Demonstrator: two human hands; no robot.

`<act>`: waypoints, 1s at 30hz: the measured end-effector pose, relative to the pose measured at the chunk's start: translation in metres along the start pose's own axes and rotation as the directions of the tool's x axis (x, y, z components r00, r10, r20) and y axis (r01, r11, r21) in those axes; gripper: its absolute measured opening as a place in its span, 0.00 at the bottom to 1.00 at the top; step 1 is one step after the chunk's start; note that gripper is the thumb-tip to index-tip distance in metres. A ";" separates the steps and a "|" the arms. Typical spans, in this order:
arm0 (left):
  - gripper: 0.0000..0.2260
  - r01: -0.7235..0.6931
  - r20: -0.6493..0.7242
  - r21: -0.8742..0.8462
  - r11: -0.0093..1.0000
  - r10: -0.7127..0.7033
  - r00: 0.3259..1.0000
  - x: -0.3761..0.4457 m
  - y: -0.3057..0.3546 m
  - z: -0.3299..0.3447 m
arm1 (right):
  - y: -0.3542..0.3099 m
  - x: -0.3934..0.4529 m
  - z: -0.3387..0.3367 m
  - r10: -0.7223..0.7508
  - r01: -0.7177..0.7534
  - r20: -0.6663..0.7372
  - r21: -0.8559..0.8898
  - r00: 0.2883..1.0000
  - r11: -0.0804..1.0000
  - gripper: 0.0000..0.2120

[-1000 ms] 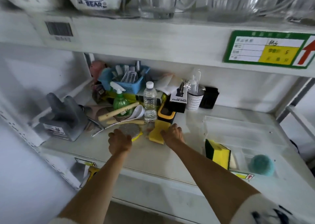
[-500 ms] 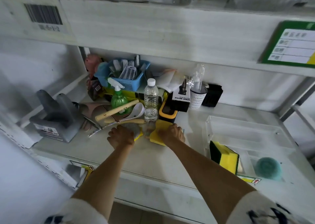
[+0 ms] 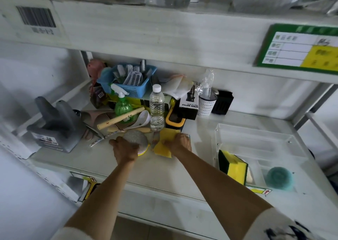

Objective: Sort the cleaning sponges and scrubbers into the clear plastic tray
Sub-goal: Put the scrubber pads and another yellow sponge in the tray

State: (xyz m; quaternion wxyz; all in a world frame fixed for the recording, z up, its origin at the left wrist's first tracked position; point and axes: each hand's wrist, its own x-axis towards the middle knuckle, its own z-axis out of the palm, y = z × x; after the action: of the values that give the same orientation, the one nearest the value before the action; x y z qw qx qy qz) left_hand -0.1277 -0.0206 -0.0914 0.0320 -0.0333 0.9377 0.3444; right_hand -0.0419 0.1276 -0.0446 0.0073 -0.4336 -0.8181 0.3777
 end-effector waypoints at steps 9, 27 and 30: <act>0.18 -0.064 -0.224 -0.312 0.948 -0.008 0.975 -0.041 0.003 -0.023 | 0.010 -0.019 -0.019 -0.070 0.067 0.004 0.218 0.998 0.974 0.27; 0.21 -0.470 -0.168 -0.555 0.687 0.461 0.872 -0.142 0.155 0.031 | 0.088 -0.038 -0.138 -0.083 0.314 -0.538 0.353 0.839 0.881 0.17; 0.17 -0.464 -0.091 -0.555 0.690 0.504 0.859 -0.156 0.179 0.048 | 0.116 -0.037 -0.162 -0.035 0.282 -0.574 0.347 0.818 0.895 0.16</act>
State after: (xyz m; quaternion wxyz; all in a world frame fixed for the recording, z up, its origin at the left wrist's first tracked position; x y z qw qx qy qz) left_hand 0.0144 0.1527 0.0006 -0.0389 0.2190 0.7684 0.6001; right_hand 0.1182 0.2392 0.0100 0.3683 -0.4409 -0.7145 0.3992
